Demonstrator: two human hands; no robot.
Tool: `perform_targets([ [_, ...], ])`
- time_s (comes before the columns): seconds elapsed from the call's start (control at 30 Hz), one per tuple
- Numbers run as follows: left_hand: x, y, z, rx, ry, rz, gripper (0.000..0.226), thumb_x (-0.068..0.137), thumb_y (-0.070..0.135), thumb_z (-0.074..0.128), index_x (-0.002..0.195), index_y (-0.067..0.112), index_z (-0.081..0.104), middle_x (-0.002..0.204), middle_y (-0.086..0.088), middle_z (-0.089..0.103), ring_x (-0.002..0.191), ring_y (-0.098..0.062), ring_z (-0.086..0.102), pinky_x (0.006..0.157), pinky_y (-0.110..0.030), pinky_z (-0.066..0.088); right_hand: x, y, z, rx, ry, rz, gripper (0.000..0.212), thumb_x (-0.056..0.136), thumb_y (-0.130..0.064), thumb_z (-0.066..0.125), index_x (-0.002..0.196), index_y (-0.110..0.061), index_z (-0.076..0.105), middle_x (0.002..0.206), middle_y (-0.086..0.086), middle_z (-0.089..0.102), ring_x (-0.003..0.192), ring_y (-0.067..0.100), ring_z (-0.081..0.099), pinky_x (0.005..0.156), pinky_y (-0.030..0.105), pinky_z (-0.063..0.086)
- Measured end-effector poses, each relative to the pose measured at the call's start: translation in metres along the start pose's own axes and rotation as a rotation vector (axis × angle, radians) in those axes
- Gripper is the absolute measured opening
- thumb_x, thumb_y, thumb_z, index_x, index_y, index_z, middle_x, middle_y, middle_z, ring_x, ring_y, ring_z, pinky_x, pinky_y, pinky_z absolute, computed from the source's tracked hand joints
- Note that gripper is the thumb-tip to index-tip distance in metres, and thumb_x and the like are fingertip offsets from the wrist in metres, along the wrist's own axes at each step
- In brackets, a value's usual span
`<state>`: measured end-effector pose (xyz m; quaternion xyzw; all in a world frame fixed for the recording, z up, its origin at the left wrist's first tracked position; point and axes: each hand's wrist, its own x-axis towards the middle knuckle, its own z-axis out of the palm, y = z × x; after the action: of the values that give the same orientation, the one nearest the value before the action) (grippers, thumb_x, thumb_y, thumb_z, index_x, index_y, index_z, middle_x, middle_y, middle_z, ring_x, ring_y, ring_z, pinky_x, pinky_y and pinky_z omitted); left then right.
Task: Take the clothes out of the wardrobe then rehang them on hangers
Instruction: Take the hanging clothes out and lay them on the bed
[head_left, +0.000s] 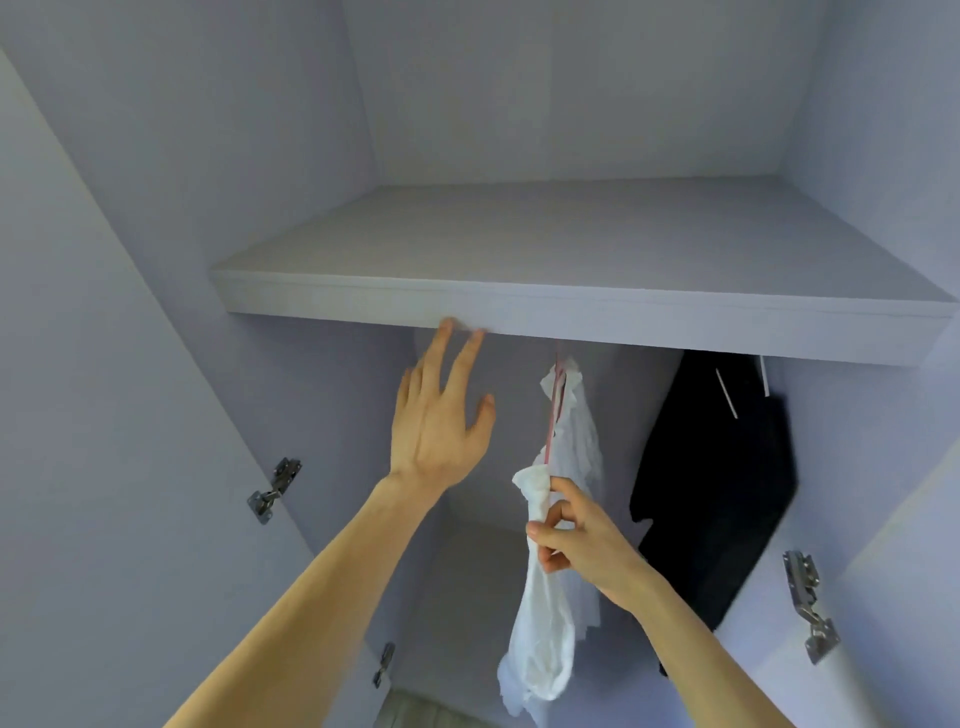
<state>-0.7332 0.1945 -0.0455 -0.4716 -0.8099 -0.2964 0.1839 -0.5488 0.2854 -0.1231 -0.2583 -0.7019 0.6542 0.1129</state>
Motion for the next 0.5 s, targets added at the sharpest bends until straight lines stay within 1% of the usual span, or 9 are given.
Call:
perform_targets([
  [0.03,-0.018,-0.004,0.005,-0.077,-0.086,-0.081,0.056,0.099,0.036,0.050,0.152,0.032,0.034,0.162,0.006,0.025,0.141,-0.021,0.036,0.109,-0.037,0.035,-0.006,0.003,0.009,-0.009,-0.026,-0.001,0.041,0.092,-0.011,0.066,0.127,-0.028,0.054,0.086,0.002,0.062,0.067,0.015,0.066,0.067,0.029,0.058],
  [0.13,-0.060,-0.013,0.013,-0.433,-0.465,-0.455,0.036,0.102,0.032,0.048,0.137,0.032,0.055,0.139,0.011,0.057,0.129,-0.014,0.053,0.097,-0.020,0.040,-0.020,0.015,0.041,-0.033,-0.119,-0.021,0.041,0.092,-0.012,0.064,0.127,-0.030,0.051,0.093,0.007,0.059,0.068,0.017,0.066,0.067,0.032,0.059],
  [0.17,-0.068,-0.013,0.013,-0.500,-0.522,-0.524,0.029,0.102,0.030,0.049,0.127,0.033,0.062,0.128,0.013,0.064,0.120,-0.011,0.059,0.091,-0.017,0.043,-0.024,0.019,0.053,-0.057,-0.150,-0.026,0.040,0.092,-0.014,0.064,0.126,-0.030,0.051,0.096,0.008,0.059,0.069,0.018,0.066,0.069,0.035,0.060],
  [0.2,-0.073,-0.013,0.011,-0.531,-0.541,-0.567,0.023,0.100,0.029,0.051,0.115,0.033,0.068,0.115,0.014,0.069,0.109,-0.009,0.063,0.083,-0.016,0.045,-0.028,0.022,0.066,-0.081,-0.179,-0.028,0.039,0.092,-0.015,0.064,0.125,-0.030,0.050,0.098,0.010,0.059,0.071,0.020,0.067,0.071,0.039,0.061],
  [0.23,-0.076,-0.014,0.008,-0.549,-0.535,-0.619,0.020,0.099,0.027,0.053,0.109,0.030,0.070,0.101,0.015,0.072,0.098,-0.007,0.066,0.077,-0.015,0.046,-0.031,0.026,0.078,-0.088,-0.208,-0.032,0.037,0.092,-0.016,0.064,0.123,-0.030,0.050,0.100,0.010,0.060,0.072,0.020,0.067,0.074,0.042,0.061],
  [0.3,-0.088,-0.016,-0.005,-0.615,-0.477,-0.716,0.024,0.101,0.019,0.048,0.109,0.025,0.069,0.078,0.013,0.072,0.075,-0.003,0.067,0.067,-0.015,0.046,-0.039,0.030,0.103,-0.057,-0.271,-0.051,0.036,0.091,-0.018,0.065,0.121,-0.031,0.049,0.099,0.007,0.062,0.070,0.019,0.068,0.074,0.045,0.061],
  [0.37,-0.108,-0.022,-0.026,-0.623,-0.382,-0.750,0.033,0.102,0.012,0.039,0.106,0.030,0.067,0.062,0.013,0.064,0.059,-0.003,0.059,0.060,-0.013,0.047,-0.048,0.031,0.124,-0.017,-0.356,-0.072,0.038,0.090,-0.024,0.068,0.120,-0.038,0.049,0.094,-0.001,0.065,0.069,0.019,0.069,0.070,0.038,0.061],
  [0.43,-0.134,-0.027,-0.054,-0.643,-0.291,-0.794,0.038,0.102,0.009,0.038,0.106,0.035,0.066,0.056,0.013,0.055,0.053,-0.004,0.050,0.057,-0.012,0.045,-0.056,0.031,0.139,-0.058,-0.469,-0.095,0.042,0.086,-0.036,0.071,0.121,-0.048,0.051,0.094,-0.006,0.068,0.073,0.017,0.072,0.069,0.026,0.059],
  [0.5,-0.163,-0.032,-0.084,-0.642,-0.218,-0.857,0.038,0.104,0.012,0.038,0.114,0.035,0.067,0.057,0.012,0.051,0.056,-0.007,0.047,0.059,-0.019,0.045,-0.059,0.029,0.148,-0.127,-0.555,-0.122,0.040,0.084,-0.043,0.071,0.119,-0.055,0.054,0.097,-0.011,0.069,0.078,0.015,0.073,0.070,0.022,0.056],
])
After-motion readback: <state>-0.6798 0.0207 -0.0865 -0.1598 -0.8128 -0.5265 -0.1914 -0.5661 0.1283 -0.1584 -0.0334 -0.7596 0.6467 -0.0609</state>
